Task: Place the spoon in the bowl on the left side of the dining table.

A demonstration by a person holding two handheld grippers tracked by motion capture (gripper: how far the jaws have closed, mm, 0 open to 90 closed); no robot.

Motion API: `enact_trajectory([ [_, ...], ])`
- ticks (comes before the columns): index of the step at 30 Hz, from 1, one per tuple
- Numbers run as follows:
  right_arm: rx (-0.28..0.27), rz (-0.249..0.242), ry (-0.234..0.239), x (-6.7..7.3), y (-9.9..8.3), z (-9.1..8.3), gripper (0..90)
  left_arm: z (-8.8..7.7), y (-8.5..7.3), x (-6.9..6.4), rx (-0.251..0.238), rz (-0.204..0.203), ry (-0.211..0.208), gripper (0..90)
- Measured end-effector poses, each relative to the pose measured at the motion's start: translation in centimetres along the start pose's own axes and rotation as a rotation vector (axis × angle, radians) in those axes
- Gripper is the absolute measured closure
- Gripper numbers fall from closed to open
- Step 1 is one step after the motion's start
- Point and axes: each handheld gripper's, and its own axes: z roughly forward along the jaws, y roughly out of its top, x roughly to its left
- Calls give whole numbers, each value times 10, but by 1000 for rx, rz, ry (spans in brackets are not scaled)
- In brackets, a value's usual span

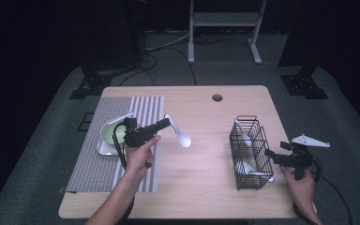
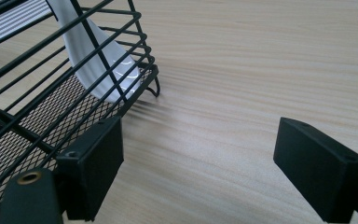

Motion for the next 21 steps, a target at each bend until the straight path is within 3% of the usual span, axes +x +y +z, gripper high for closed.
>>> enact_trajectory([
  [21,10,4,-13,-1,0,1,148,-25,11,24,-49,-12,59,864],
])
